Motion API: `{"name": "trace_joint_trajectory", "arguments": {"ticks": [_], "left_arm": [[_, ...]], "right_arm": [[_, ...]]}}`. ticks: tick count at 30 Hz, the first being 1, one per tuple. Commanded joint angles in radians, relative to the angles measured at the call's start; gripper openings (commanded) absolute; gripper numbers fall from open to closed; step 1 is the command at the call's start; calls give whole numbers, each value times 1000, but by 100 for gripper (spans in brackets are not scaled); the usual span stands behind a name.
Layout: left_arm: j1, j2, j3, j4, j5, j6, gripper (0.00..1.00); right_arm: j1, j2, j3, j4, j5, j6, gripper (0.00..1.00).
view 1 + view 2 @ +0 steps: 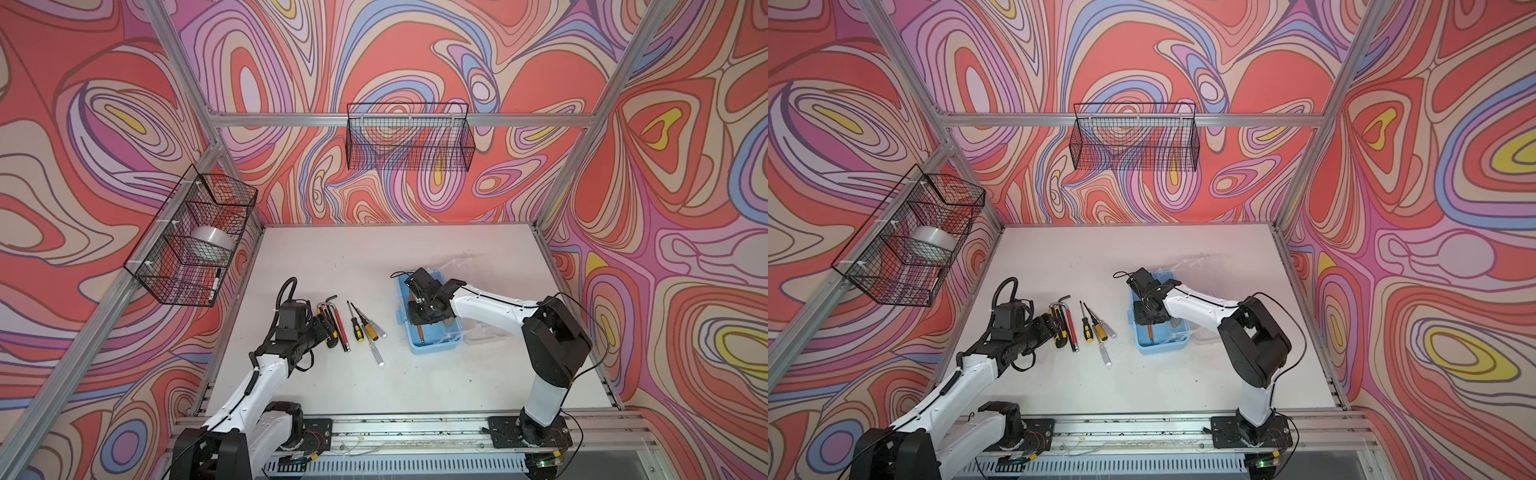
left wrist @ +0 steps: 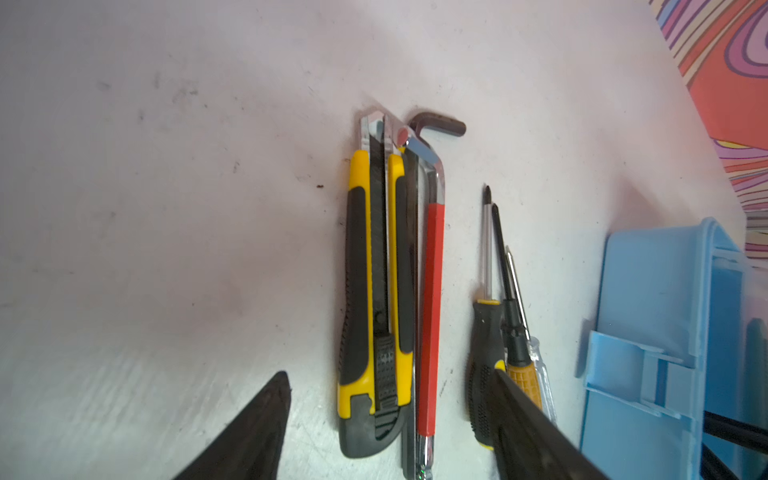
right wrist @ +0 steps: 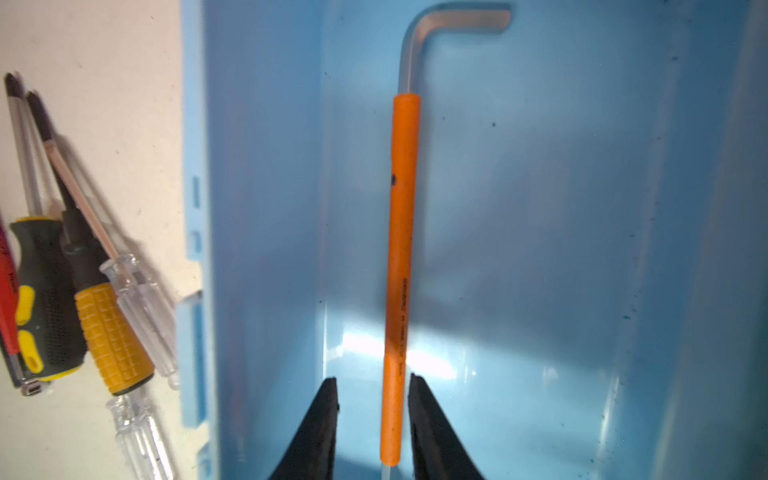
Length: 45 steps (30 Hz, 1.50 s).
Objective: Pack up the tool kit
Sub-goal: 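Carry the orange hex key over the blue box and lower it inside, then open the right gripper in the box while the left grasps the yellow-black knife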
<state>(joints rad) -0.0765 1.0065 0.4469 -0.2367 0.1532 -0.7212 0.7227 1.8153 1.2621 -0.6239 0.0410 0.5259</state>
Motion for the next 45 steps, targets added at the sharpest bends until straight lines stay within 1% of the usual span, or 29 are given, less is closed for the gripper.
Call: {"name": "trace_joint_trajectory", "arguments": {"ticks": [1, 3, 4, 7, 12, 15, 19, 28, 33, 36, 45], "left_arm": [[6, 49, 56, -79, -89, 32, 72], [6, 93, 59, -75, -99, 38, 69], [7, 113, 93, -64, -98, 37, 66], [-7, 158, 97, -34, -104, 32, 65], [-53, 202, 114, -35, -150, 25, 64], [-83, 214, 121, 10, -155, 24, 66], [-116, 254, 159, -12, -198, 21, 67], [-123, 359, 188, -21, -243, 25, 63], [-127, 399, 190, -4, -239, 30, 61], [-132, 414, 196, -1, -242, 29, 61], [-135, 427, 207, -21, -272, 30, 54]], "right_arm": [[-3, -32, 43, -25, 29, -15, 31], [-3, -61, 52, -24, 36, -17, 30], [-3, -80, 54, -19, 37, -18, 30], [-4, -103, 59, -9, 36, -27, 29], [-3, -117, 57, -6, 36, -39, 28], [-3, -128, 41, 11, 29, -44, 28], [-3, -134, 22, 22, 30, -49, 28], [-3, -145, -1, 39, 48, -62, 27], [-4, -146, -5, 44, 55, -70, 27], [-3, -143, -4, 47, 54, -75, 26], [-3, -130, -10, 54, 57, -87, 25]]}}
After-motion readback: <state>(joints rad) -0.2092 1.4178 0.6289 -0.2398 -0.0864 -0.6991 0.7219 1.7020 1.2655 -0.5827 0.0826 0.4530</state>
